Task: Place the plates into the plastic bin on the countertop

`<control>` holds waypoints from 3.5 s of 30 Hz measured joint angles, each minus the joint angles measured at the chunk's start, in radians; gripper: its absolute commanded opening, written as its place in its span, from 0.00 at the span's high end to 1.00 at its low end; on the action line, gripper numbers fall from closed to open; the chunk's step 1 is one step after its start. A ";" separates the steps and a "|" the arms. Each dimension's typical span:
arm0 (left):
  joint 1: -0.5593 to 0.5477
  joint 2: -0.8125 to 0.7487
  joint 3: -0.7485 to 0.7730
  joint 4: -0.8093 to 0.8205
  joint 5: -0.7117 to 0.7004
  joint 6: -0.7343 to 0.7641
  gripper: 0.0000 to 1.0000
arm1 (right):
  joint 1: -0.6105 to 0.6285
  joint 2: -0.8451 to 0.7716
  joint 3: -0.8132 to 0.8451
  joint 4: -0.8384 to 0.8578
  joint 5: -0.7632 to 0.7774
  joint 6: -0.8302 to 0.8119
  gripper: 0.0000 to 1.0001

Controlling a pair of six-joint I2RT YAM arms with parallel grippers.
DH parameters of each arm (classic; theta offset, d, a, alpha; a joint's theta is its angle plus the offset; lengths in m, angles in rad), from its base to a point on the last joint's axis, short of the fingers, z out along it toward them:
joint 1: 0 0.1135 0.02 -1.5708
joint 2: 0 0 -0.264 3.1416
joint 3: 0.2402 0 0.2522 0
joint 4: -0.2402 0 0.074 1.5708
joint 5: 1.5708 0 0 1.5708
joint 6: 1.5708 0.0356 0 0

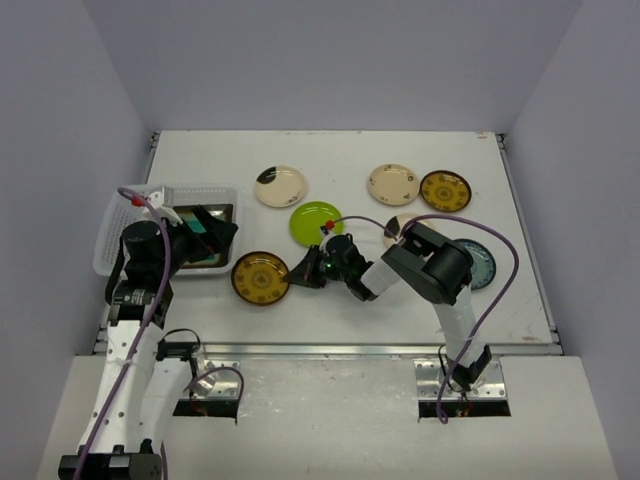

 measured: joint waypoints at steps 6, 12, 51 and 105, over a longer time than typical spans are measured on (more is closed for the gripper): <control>-0.023 0.022 0.000 0.002 0.023 0.006 0.00 | -0.016 -0.193 -0.172 -0.096 0.041 -0.034 1.00; -0.069 0.079 0.000 0.013 0.089 0.010 0.00 | -0.125 -0.576 -0.247 -0.380 0.043 -0.176 1.00; 0.014 0.325 0.066 0.135 0.100 -0.247 1.00 | -0.299 -0.721 -0.135 -0.484 -0.283 -0.235 0.01; 0.225 0.033 -0.014 0.140 0.094 -0.170 0.00 | -0.429 -0.021 0.173 -0.347 -0.041 -0.118 0.97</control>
